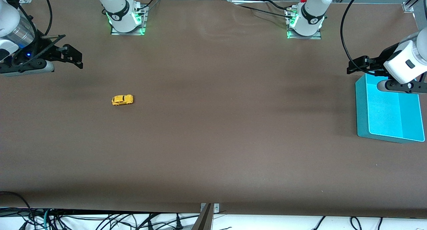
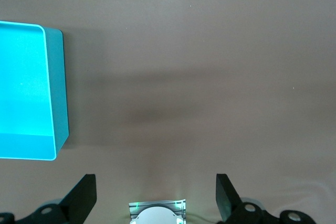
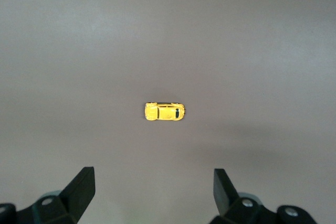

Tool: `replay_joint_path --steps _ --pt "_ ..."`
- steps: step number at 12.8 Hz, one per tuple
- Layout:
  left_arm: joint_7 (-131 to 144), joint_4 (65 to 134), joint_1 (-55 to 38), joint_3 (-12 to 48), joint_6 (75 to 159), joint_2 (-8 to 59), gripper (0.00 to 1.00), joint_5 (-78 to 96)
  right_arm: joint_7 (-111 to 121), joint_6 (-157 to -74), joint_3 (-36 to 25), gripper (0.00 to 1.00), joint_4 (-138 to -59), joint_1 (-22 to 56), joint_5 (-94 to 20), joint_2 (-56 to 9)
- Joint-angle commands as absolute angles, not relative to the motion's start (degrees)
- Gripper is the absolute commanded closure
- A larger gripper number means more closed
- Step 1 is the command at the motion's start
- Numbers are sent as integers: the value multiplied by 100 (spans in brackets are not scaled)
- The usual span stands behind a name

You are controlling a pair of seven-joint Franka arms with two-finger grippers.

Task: Wind and store yellow beetle car
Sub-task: 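Move the right gripper out toward the yellow beetle car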

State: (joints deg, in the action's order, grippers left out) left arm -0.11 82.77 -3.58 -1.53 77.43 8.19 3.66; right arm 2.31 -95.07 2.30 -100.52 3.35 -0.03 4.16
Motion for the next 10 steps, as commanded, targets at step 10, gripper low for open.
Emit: replay_joint_path --steps 10 --pt "9 8200 -387 -158 7743 844 0 334 132 -9431 255 0 -10230 352 88 642"
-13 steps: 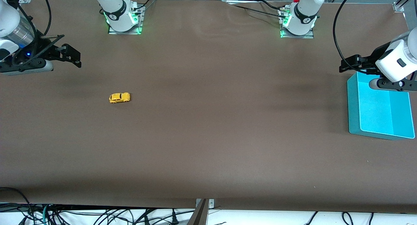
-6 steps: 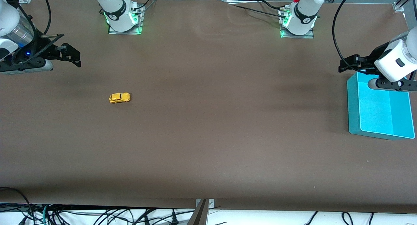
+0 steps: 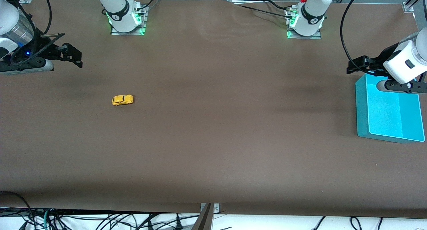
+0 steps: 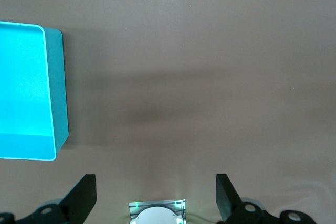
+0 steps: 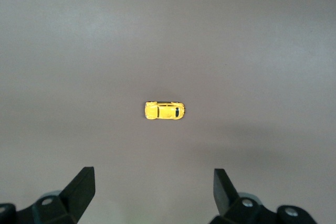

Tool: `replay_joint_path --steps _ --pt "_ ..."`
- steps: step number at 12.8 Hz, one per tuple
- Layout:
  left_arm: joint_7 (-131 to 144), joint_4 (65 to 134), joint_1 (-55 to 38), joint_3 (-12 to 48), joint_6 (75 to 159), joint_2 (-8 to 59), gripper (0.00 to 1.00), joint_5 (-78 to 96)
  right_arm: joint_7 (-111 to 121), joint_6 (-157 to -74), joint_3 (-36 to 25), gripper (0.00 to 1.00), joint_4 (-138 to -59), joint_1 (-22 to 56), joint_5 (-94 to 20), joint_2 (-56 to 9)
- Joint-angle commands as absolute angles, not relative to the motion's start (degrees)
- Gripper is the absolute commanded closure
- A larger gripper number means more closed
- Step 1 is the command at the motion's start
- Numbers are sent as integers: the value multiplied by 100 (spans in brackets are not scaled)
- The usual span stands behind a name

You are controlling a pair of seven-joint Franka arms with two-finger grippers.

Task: Wind and store yellow beetle car
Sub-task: 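Move the right gripper out toward the yellow beetle car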

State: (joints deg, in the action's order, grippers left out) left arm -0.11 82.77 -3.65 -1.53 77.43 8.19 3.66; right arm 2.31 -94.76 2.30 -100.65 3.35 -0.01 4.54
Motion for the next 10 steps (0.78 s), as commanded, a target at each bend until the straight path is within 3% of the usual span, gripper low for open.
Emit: replay_joint_path --steps 1,10 --pt "9 8200 -387 -158 7743 844 0 343 132 -9431 255 0 -10239 352 88 642" --pt "9 8200 -387 -158 7743 844 0 352 141 -9878 255 0 -10819 352 88 642"
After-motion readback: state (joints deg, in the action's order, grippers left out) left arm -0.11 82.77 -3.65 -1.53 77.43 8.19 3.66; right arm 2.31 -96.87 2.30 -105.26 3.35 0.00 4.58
